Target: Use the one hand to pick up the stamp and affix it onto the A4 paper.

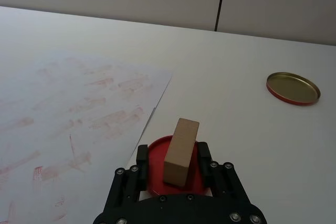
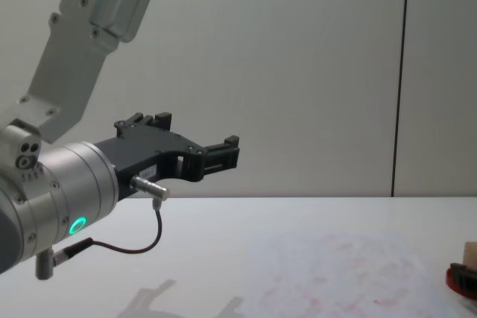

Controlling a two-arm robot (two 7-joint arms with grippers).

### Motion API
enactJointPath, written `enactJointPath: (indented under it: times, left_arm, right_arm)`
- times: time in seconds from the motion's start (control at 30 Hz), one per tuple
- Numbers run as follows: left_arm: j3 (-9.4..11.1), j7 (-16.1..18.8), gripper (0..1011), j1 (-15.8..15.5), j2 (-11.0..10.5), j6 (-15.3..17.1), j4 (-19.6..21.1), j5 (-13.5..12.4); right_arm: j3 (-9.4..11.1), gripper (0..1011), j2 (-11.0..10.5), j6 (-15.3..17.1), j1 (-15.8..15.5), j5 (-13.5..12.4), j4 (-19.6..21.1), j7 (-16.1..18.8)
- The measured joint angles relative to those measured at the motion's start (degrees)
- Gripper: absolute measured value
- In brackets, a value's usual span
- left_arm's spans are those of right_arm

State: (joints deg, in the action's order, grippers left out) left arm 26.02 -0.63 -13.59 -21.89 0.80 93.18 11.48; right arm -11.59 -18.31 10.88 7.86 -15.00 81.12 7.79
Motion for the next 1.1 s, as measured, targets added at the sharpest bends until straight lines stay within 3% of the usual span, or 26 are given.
enactJointPath:
  times: [0.1, 0.4, 0.8, 1.1]
  left_arm:
    - [0.0, 0.0, 993, 0.0, 0.0, 0.0, 0.0, 0.0]
    - [0.0, 0.0, 993, 0.0, 0.0, 0.0, 0.0, 0.0]
    - [0.0, 0.0, 993, 0.0, 0.0, 0.0, 0.0, 0.0]
    - [0.0, 0.0, 993, 0.0, 0.0, 0.0, 0.0, 0.0]
  right_arm:
    - [-0.18, 497, 0.13, -0.6, 0.01, 0.94, -0.22, -0.31]
    - [-0.69, 233, 0.43, -2.63, -0.12, 3.66, -0.54, -1.73]
    - [-1.4, 221, 0.67, -7.88, -0.8, 8.74, 0.41, -3.93]
    - [-1.86, 221, 0.74, -10.22, -0.95, 10.02, 1.65, -1.13]
